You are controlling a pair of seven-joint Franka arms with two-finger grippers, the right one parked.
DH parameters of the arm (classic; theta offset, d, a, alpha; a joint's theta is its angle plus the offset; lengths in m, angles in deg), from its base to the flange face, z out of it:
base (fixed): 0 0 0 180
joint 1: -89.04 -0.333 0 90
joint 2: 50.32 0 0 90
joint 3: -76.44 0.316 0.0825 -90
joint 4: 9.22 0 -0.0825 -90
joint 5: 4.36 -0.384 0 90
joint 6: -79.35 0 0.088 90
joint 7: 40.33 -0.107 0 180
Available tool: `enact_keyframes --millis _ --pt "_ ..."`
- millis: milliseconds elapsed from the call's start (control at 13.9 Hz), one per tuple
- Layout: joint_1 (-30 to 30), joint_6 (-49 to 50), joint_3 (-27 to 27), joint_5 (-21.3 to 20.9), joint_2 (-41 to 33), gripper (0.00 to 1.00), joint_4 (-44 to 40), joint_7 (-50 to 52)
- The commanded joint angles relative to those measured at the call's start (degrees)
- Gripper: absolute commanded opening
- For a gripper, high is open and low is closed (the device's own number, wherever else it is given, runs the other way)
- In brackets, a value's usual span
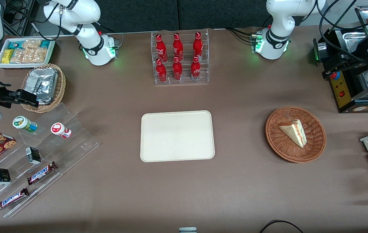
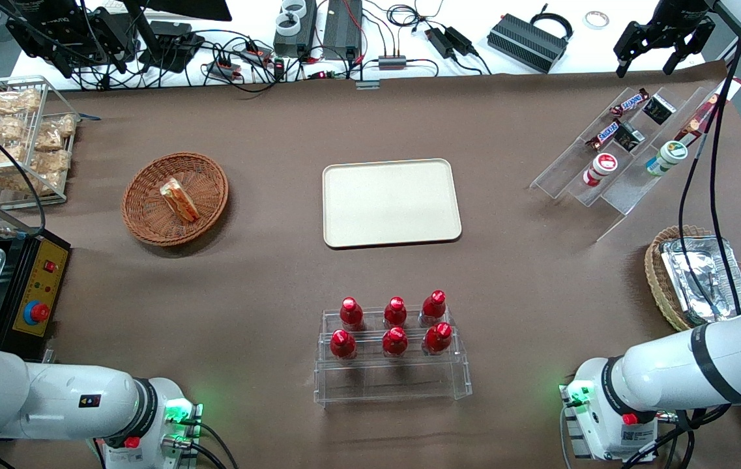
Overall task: Place sandwich from basket to tray
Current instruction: 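Move the left gripper over the wicker basket above the wrapped sandwich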
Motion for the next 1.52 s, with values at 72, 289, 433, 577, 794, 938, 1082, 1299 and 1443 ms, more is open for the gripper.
enact_keyframes --millis 72,289,433,577,794,938,1082,1299,1443 --pt "0.65 1.60 0.88 0.33 1.09 1.00 -2.01 -0.22" --pt "0.21 0.99 1.23 -0.29 3.80 1.00 -1.30 1.70" --pt "-1.10 -0.50 1.50 -0.37 6.79 1.00 -0.61 6.10" --pt "-2.08 -7.06 1.50 -0.46 6.46 1.00 6.30 9.95" --pt "-2.08 -21.82 2.11 -1.25 3.29 1.00 20.80 20.41" --pt "-2.08 -33.14 3.69 -1.43 1.54 1.00 30.64 26.57" --pt "-2.08 -43.44 4.49 -1.34 1.18 1.00 38.74 31.75" --pt "-2.08 -58.13 4.58 -1.43 1.71 1.00 49.21 35.55" --pt "-2.08 -62.71 4.58 -1.43 1.88 1.00 53.43 35.73"
